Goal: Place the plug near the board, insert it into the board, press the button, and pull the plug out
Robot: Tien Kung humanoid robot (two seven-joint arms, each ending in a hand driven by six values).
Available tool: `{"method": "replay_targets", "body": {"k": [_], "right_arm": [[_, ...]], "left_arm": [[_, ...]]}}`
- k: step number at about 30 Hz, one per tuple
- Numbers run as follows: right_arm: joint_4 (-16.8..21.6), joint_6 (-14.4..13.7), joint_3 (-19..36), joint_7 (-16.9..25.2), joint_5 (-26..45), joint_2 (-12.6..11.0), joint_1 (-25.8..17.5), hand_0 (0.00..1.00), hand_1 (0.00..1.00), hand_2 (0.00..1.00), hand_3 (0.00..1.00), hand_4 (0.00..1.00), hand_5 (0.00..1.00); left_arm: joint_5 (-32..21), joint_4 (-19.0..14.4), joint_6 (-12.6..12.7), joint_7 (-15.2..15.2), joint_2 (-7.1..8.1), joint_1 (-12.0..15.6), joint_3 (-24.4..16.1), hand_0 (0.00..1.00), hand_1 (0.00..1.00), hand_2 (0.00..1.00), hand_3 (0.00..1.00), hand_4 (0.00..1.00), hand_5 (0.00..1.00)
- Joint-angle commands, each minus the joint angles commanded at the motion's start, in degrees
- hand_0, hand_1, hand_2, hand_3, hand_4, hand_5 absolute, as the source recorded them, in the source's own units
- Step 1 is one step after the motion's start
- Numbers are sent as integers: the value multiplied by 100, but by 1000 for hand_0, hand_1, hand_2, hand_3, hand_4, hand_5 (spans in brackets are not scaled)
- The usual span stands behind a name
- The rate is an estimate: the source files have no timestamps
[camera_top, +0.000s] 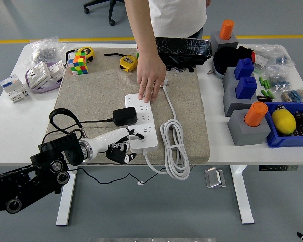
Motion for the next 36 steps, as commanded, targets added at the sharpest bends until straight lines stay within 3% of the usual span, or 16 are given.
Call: {"method": "replay_targets", "body": {"k": [9, 13, 14, 15, 19, 20, 25, 26, 27, 31, 32, 36], "right_arm": [[-7, -5, 17, 3, 1, 4, -15, 599, 658, 631, 565, 973, 575], [-4, -6, 30, 3, -2, 5, -16, 599, 658, 631, 565, 973, 575], [-3, -5, 31, 3, -4, 6, -16, 599, 658, 631, 565, 974, 575], [-4, -4, 29, 2, -4, 6, -15, 599, 658, 631, 565, 974, 575], [-4, -1, 21, 0, -2, 11, -18, 599, 658, 631, 565, 974, 575], [-4, -1, 18, 1, -1, 12, -18, 599, 658, 631, 564, 974, 577], [-5, 0, 0, 1, 5, 13, -16, 599, 658, 631, 564, 974, 577], [-7, 1, -3, 0, 5, 11, -15, 599, 658, 631, 564, 975, 576], [-10, 0, -3, 0, 9, 12, -16, 599, 658, 631, 564, 975, 576], [-14, 2, -12, -1, 17, 13, -17, 599, 658, 631, 564, 975, 576], [-16, 0, -15, -2, 20, 13, -14, 598, 658, 632, 565, 975, 577], [-10, -1, -19, 1, 24, 7, -11, 598, 658, 632, 565, 975, 577]], "left_arm": [[-30, 95, -46, 59, -5, -38, 141, 118, 68, 167, 813, 569, 2], [-71, 55, -6, -55, 0, -17, 83, 118, 68, 167, 813, 569, 2], [-155, 37, 37, -146, 1, -2, 30, 114, 68, 231, 713, 579, 2], [-233, 27, 85, -238, 0, 11, -16, 114, 68, 231, 713, 579, 2], [-641, 112, 605, -925, -33, 35, -201, 114, 68, 231, 713, 579, 2], [-723, 147, 731, -1097, -43, 30, -234, 200, 132, 346, 591, 847, 177], [-1094, 439, 1559, -1827, -110, -94, -288, 200, 132, 346, 591, 847, 177], [-1111, 533, 1777, -1964, -137, -140, -282, 247, 250, 469, 572, 865, 221], [-1093, 623, 1969, -2061, -165, -183, -272, 247, 250, 469, 572, 865, 221], [-658, 984, 2470, -2155, -281, -356, -214, 247, 250, 469, 572, 865, 221], [-499, 1105, 2523, -2076, -318, -410, -167, 389, 558, 573, 601, 913, 203], [3, 1455, 2510, -1840, -390, -532, 35, 389, 558, 573, 601, 913, 203]]}}
